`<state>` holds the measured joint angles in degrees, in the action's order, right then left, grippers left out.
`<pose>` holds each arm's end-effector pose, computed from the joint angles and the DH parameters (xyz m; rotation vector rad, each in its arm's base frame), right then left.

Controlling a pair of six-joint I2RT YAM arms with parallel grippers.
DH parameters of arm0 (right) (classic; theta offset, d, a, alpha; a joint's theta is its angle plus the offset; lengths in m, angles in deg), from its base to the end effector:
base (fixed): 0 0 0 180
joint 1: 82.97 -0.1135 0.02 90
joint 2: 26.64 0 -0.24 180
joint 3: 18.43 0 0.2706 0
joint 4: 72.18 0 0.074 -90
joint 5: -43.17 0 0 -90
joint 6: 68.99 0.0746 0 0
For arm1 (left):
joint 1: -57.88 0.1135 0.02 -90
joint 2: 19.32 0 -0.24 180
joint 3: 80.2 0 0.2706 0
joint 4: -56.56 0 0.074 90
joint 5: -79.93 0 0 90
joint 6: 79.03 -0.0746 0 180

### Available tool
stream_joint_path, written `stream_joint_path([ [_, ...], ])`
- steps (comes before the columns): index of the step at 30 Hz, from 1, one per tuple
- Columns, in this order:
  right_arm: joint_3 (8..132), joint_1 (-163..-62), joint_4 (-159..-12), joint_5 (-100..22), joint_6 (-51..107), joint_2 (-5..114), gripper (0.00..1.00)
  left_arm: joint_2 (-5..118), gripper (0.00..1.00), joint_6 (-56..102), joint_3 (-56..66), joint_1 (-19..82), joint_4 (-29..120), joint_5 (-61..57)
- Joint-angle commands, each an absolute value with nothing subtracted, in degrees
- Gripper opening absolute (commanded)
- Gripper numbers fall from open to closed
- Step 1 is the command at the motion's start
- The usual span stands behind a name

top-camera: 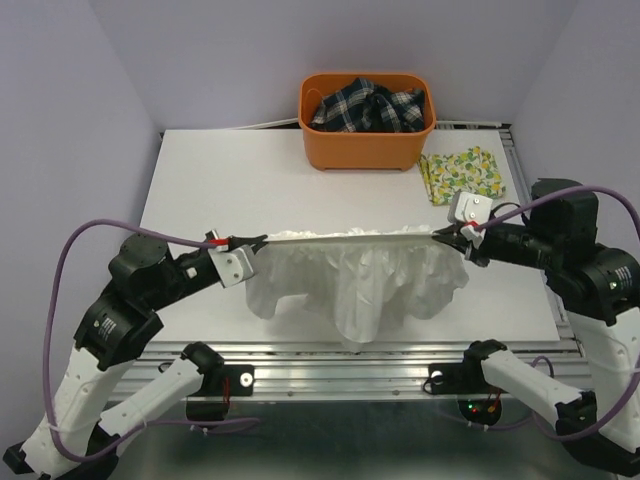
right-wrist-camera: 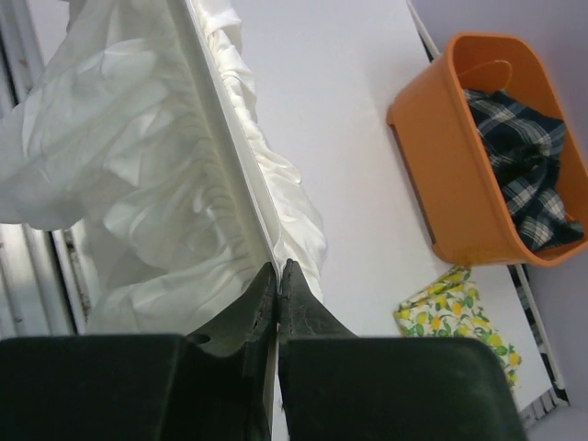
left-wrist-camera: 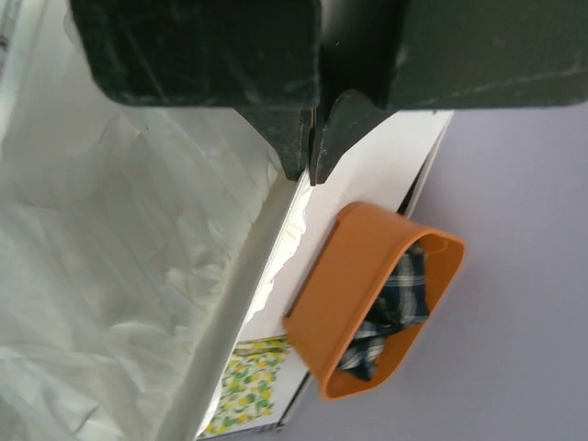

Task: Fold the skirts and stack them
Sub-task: Flatten the skirt out

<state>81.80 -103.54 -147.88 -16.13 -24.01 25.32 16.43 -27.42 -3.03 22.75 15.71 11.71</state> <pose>0.1503 0.0971 0.4408 -1.3373 1.4714 0.2738 0.1243 -0.1213 0.4342 1.1601 1.0535 -0.2516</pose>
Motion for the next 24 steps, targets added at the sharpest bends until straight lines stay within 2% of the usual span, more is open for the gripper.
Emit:
stream_joint_path([
  [1,87.62,-101.16,-163.89,-17.05,-24.27,23.81,0.01,14.61,0.00,-25.33,3.70,25.18,3.07,15.94],
  [6,79.83,-101.16,-164.44,-17.21,-21.80,23.28,0.01,18.28,0.00,-27.87,5.39,25.45,-10.37,21.22],
  [8,72.10,-101.16,-159.89,-20.71,-18.82,24.76,0.01,20.13,0.00,-26.30,3.29,25.45,-10.22,16.43],
  [12,64.35,-101.16,-148.82,-27.14,-15.56,34.24,0.01,31.53,0.00,-23.22,-1.90,25.45,-4.70,9.37],
  [17,67.59,-101.16,-138.35,-29.77,-13.97,45.75,0.01,37.98,0.00,-18.92,-6.91,25.71,6.45,4.18],
  [19,69.43,-101.16,-133.54,-32.66,-15.10,49.79,0.01,40.96,0.00,-17.85,-8.23,26.85,12.35,-1.26],
  [24,77.50,-100.10,-125.87,-37.16,-15.91,58.15,0.01,51.68,0.00,-18.29,0.00,34.57,20.88,-2.51],
])
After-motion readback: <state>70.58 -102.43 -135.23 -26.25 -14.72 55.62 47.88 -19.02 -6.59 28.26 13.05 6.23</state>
